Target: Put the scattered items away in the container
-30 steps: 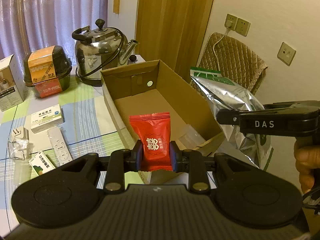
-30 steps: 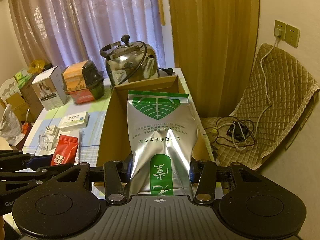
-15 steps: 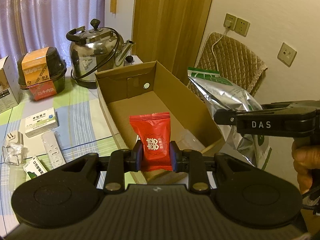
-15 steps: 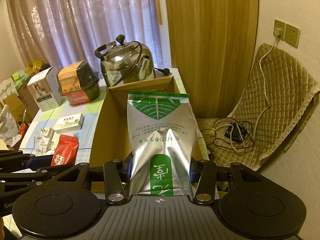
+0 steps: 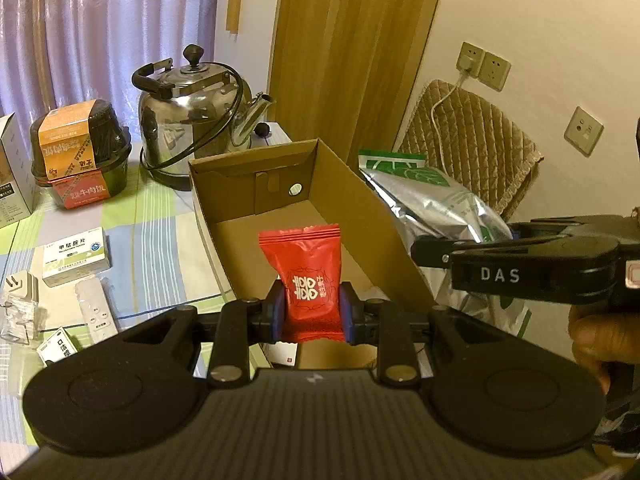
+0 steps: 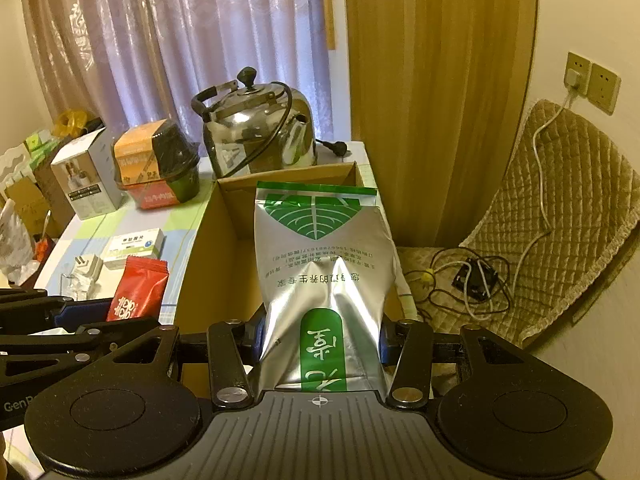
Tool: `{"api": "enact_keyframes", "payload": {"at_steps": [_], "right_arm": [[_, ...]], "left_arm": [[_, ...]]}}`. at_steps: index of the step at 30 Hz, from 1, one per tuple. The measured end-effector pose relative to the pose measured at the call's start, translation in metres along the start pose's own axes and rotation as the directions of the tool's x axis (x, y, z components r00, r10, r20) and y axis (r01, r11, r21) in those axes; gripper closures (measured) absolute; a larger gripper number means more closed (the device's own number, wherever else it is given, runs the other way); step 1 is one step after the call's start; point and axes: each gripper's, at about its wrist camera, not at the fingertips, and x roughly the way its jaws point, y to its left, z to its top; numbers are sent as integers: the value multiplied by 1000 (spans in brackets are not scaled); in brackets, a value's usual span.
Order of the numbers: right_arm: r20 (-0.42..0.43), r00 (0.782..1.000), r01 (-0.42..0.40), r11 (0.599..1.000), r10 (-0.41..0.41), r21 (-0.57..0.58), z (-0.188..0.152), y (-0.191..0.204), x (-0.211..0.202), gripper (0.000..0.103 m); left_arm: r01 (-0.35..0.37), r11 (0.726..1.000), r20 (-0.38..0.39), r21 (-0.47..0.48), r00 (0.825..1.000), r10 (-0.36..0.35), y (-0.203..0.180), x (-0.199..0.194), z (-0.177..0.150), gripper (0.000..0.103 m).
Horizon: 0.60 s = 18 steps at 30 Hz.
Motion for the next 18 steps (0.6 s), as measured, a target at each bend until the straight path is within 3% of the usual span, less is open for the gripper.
{"api": "enact_keyframes", "payload": {"at_steps": [18], "right_arm": [[-21, 1000, 2, 1000, -2, -29, 6, 4, 20, 53]], "left_arm": [[3, 999, -3, -49, 1000, -4, 9, 16, 5, 80]]}}
